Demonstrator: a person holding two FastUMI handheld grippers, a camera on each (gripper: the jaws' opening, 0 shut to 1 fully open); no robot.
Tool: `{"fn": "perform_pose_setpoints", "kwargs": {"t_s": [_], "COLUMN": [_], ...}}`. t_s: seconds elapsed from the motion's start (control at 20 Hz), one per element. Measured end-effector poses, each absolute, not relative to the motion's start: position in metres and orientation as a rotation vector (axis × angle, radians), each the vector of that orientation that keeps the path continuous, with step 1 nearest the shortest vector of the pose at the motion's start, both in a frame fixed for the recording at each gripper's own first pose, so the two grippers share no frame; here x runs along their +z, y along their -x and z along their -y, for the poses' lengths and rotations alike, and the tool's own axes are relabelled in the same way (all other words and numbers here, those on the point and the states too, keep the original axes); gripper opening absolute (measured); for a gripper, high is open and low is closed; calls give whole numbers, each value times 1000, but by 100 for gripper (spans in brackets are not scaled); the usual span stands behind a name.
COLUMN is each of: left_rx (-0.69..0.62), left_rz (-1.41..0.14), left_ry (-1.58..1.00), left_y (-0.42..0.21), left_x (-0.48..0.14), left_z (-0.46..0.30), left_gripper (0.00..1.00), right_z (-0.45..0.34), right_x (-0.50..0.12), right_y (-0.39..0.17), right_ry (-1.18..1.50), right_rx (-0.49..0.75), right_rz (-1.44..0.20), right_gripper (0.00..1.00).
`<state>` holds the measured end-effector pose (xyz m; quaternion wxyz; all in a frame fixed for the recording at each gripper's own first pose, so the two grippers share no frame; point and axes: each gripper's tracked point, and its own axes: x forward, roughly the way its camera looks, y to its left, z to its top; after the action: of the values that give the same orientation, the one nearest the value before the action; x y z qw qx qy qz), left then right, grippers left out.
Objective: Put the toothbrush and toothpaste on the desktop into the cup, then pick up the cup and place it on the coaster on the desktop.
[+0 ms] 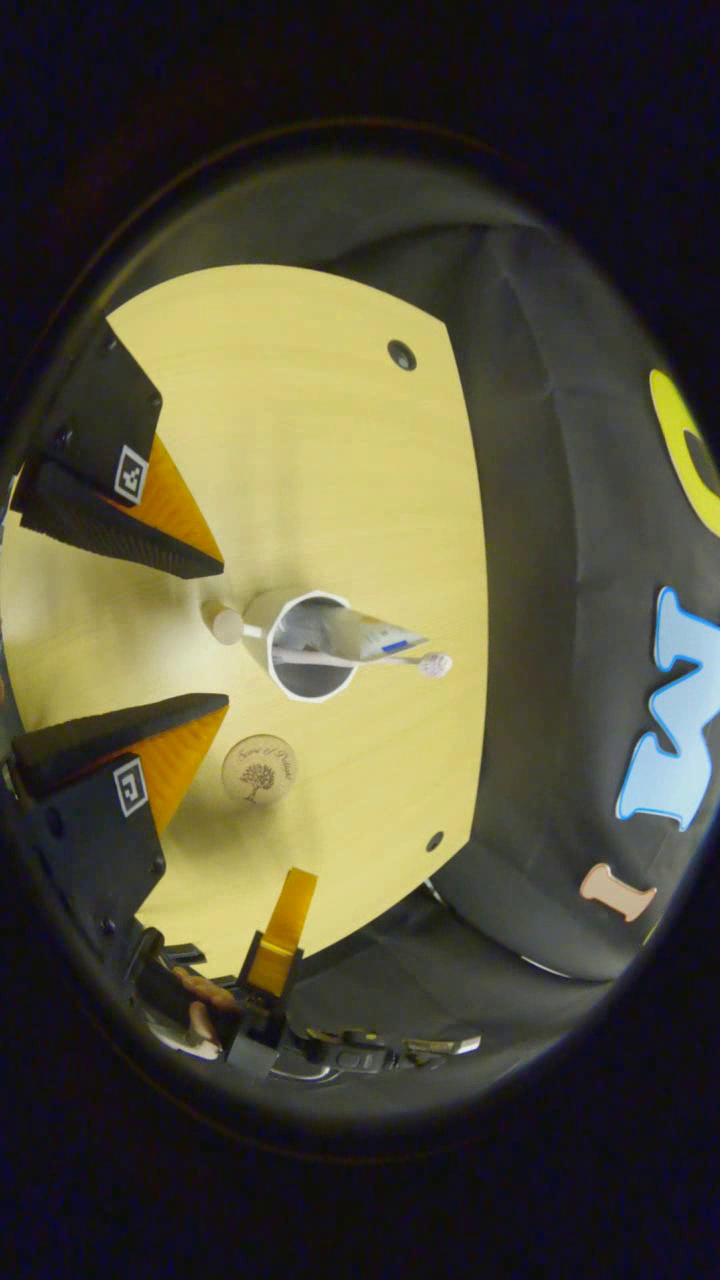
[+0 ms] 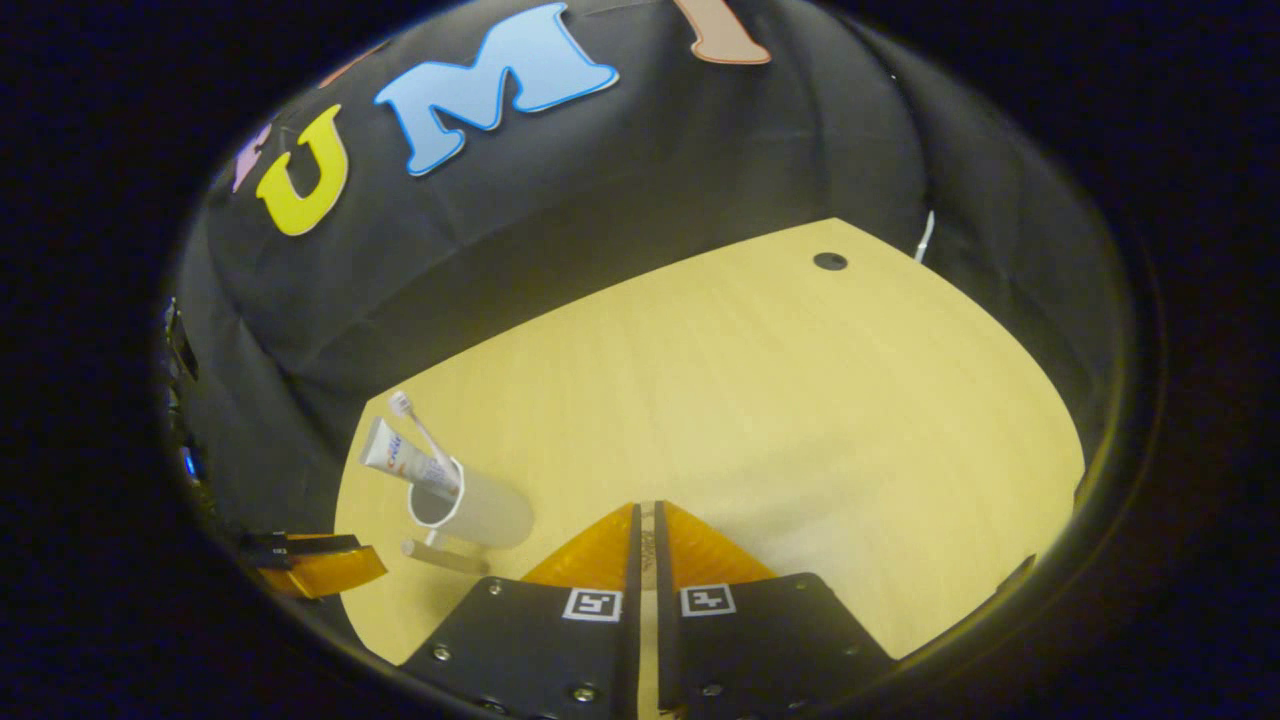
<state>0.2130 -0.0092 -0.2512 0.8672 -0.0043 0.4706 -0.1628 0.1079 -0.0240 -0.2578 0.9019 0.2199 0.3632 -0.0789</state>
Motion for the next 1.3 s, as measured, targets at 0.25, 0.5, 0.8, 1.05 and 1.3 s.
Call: {"fn": "perform_pose_setpoints", "kwargs": {"t_s": [0.25,0.5,0.8,1.05,1.3], "left_rx": [-343,-345,-329,-327,-319], "left_rz": [-1096,-1159,-1249,-1281,-1277], "left_ry": [-53,-115,-184,-202,-218], "left_y": [-231,-244,-255,-259,-258], "left_x": [-281,-305,-335,-351,-356], "left_z": [12,19,17,25,27], "left_gripper": [77,77,77,69,34], "right_z": [76,122,141,146,145], "right_x": [-270,-272,-276,-282,-284], "right_y": [-58,-17,14,33,30], "right_ry": [-475,-508,-524,-554,-554], "right_rx": [-294,-408,-473,-508,-496], "right_rz": [-776,-779,-784,-805,-809], "right_gripper": [7,7,7,7,7]}}
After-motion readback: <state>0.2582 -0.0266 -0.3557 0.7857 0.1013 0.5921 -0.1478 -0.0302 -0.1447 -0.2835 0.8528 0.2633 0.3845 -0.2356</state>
